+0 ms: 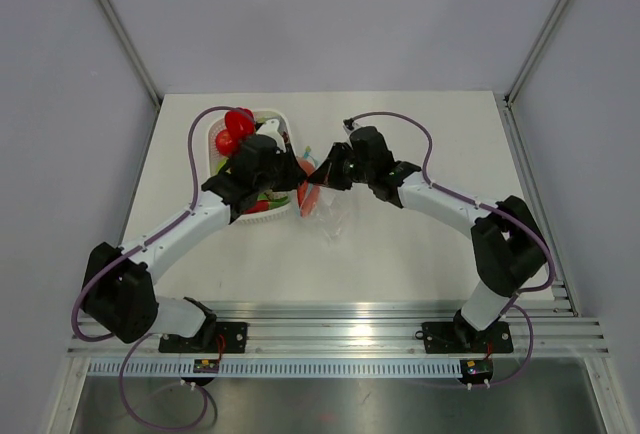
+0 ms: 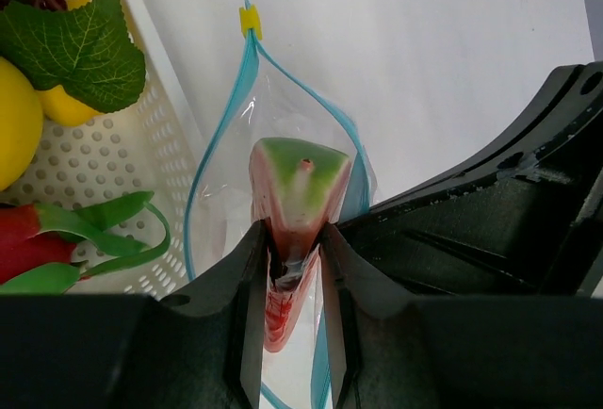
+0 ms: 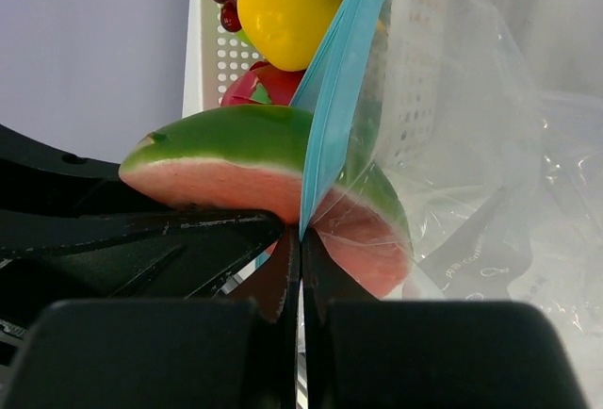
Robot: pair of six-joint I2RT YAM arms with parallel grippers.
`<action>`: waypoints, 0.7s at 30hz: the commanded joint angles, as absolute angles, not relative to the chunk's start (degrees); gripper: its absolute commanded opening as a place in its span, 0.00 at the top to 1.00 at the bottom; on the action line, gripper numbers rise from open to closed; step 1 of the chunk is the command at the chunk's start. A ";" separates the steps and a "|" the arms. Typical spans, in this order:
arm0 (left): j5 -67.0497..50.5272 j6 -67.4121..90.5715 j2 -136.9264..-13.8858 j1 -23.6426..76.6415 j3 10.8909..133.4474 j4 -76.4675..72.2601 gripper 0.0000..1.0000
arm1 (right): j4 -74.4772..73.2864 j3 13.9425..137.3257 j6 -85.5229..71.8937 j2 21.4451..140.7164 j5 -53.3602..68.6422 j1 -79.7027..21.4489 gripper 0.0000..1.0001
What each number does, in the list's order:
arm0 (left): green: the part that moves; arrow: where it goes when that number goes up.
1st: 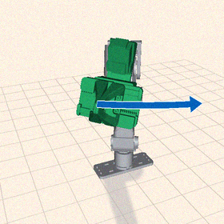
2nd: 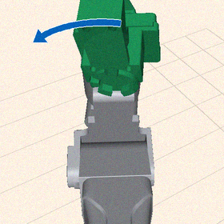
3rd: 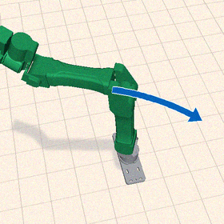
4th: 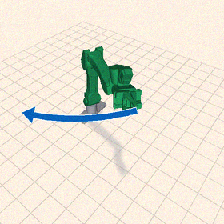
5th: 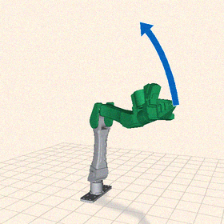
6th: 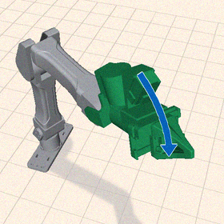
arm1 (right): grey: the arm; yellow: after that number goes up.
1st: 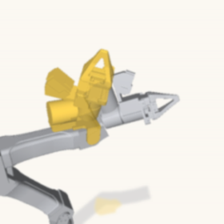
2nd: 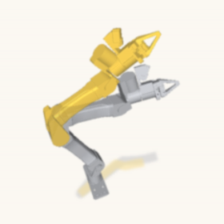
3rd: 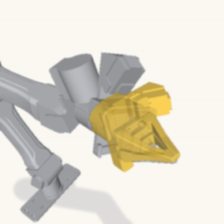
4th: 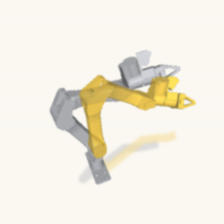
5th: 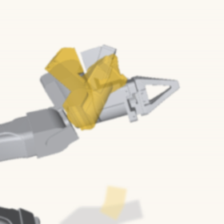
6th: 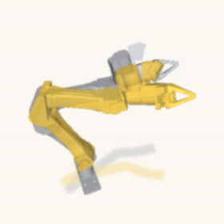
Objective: Place the food in the zip-top bag and seal the zipper
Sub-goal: Place the fake fruit in the zipper food storage bag.
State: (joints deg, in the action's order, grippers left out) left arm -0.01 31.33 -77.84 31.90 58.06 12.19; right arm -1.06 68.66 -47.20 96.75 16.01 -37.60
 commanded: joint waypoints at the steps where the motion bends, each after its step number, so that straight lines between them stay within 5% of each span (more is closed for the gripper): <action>1: -3.16 31.47 -78.31 32.78 59.33 9.67 1.00 | 10.10 68.12 -48.95 95.97 19.60 -38.23 1.00; 3: -3.77 31.29 -79.36 32.78 59.06 9.84 0.98 | 10.46 68.20 -49.13 96.50 20.04 -38.23 1.00; 4: -4.30 31.20 -79.63 32.78 58.98 10.28 0.76 | 10.63 68.20 -49.22 96.76 20.30 -38.23 1.00; 6: -4.83 30.85 -79.11 32.78 58.71 10.28 0.53 | 10.90 68.12 -49.39 96.94 20.57 -38.23 1.00; 9: -4.31 29.63 -78.23 32.87 59.50 11.33 0.35 | 10.99 67.94 -49.48 97.21 20.57 -38.23 1.00; 14: -3.17 27.42 -75.59 32.87 62.13 15.90 0.30 | 11.25 67.85 -49.75 97.47 21.00 -38.23 1.00; 21: 1.39 26.10 -67.42 32.70 62.23 19.77 0.36 | 11.25 68.03 -49.83 97.47 21.09 -38.23 1.00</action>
